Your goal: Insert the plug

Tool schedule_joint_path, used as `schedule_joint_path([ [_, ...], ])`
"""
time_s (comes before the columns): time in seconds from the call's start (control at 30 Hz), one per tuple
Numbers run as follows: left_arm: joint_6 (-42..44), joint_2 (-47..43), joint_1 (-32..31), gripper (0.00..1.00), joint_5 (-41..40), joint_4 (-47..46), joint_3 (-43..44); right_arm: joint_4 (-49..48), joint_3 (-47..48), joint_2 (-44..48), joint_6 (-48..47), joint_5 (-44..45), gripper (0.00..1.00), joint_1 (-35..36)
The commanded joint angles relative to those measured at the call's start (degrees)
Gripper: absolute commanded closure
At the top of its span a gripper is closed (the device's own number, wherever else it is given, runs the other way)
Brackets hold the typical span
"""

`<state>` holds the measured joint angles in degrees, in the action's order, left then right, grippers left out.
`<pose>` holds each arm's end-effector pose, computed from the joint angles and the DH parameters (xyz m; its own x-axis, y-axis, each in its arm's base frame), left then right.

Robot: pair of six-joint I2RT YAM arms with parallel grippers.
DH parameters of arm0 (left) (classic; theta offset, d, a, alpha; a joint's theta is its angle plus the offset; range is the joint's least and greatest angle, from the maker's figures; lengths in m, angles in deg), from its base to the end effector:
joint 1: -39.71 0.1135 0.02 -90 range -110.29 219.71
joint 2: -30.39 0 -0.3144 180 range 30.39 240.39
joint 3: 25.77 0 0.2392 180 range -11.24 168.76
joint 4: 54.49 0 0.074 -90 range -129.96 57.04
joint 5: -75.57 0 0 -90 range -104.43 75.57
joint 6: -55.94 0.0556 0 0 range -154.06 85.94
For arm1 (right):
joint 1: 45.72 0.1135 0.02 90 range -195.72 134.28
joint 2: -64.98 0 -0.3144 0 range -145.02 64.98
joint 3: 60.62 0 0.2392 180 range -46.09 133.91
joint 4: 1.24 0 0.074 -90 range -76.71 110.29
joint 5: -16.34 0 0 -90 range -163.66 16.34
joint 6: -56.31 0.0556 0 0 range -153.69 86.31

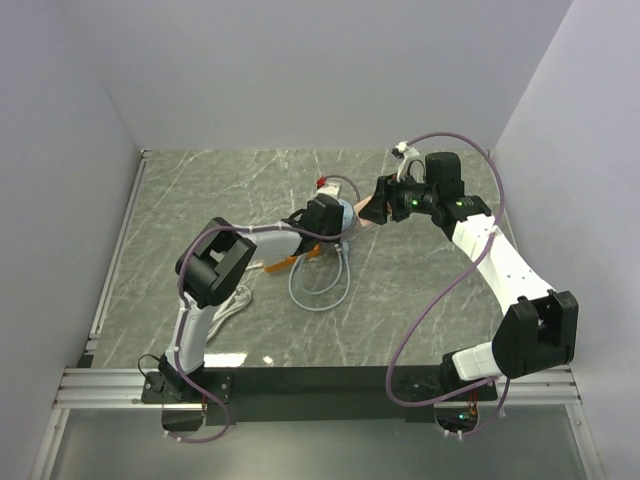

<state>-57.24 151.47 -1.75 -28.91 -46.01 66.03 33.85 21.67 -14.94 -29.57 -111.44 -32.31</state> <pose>0.3779 -0.3153 0.1875 -0.6159 0.0356 -0.7870 0.2725 0.9469 -0.1704 0.2870 0.1035 0.3692 -0.5736 -0.0784 -0.8154 -0.6451 0.6566 0.3907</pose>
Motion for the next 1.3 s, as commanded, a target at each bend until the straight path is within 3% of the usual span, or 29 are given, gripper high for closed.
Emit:
schedule_joint_path([
  [0.0, 1.47, 2.93, -0.82, 0.48, -2.39, 4.81, 2.79, -3.33, -0.27, 2.40, -0.08, -1.68, 1.00, 0.74],
  [0.07, 1.73, 3.46, -0.91, 0.51, -2.66, 5.51, 3.58, -3.24, -0.27, 2.66, -0.25, -1.68, 1.00, 0.65],
  [0.13, 1.65, 3.55, -1.26, 0.42, -2.22, 5.69, 3.85, -3.24, -0.36, 2.84, -0.17, -1.42, 1.00, 0.74],
  [0.2, 2.17, 3.20, -1.79, 0.42, -3.09, 4.47, 3.23, -3.07, -0.35, 2.93, -0.16, -1.42, 1.00, 0.74],
  [0.3, 3.49, 3.99, -2.67, 0.48, -5.38, 5.87, 4.11, -3.24, -0.27, 2.93, -0.17, -1.42, 1.00, 0.83],
  [0.33, 3.75, 4.08, -2.67, 0.58, -5.56, 5.87, 4.11, -3.33, -0.35, 3.01, -0.16, -1.42, 1.00, 0.83],
  [0.5, 5.77, 3.03, -2.76, 0.87, -5.82, 5.26, 1.66, -3.42, -0.18, 2.49, -0.25, -1.51, 1.00, 0.83],
  [0.63, 9.46, 0.66, -3.28, 0.98, -3.19, 2.54, -2.82, -2.72, 0.96, 0.82, -1.13, -1.51, 1.00, 1.00],
  [0.83, 16.32, -6.28, -4.52, 1.00, 3.57, -4.76, -16.34, -1.31, 1.05, -1.02, -7.19, 3.84, 1.00, 2.50],
  [1.03, 20.72, -12.17, -4.78, 1.00, 11.30, -9.42, -24.43, 1.06, 1.67, -2.26, -9.48, 7.71, 1.00, 2.50],
  [1.17, 18.00, -14.29, -3.29, 1.00, 17.17, -10.74, -25.60, 2.82, 0.70, 0.19, -13.16, 3.00, 1.00, 2.59],
  [1.27, 19.13, -15.51, -2.93, 1.00, 21.14, -12.15, -27.00, 4.48, -0.09, 1.78, -14.40, 5.77, 1.00, 2.59],
])
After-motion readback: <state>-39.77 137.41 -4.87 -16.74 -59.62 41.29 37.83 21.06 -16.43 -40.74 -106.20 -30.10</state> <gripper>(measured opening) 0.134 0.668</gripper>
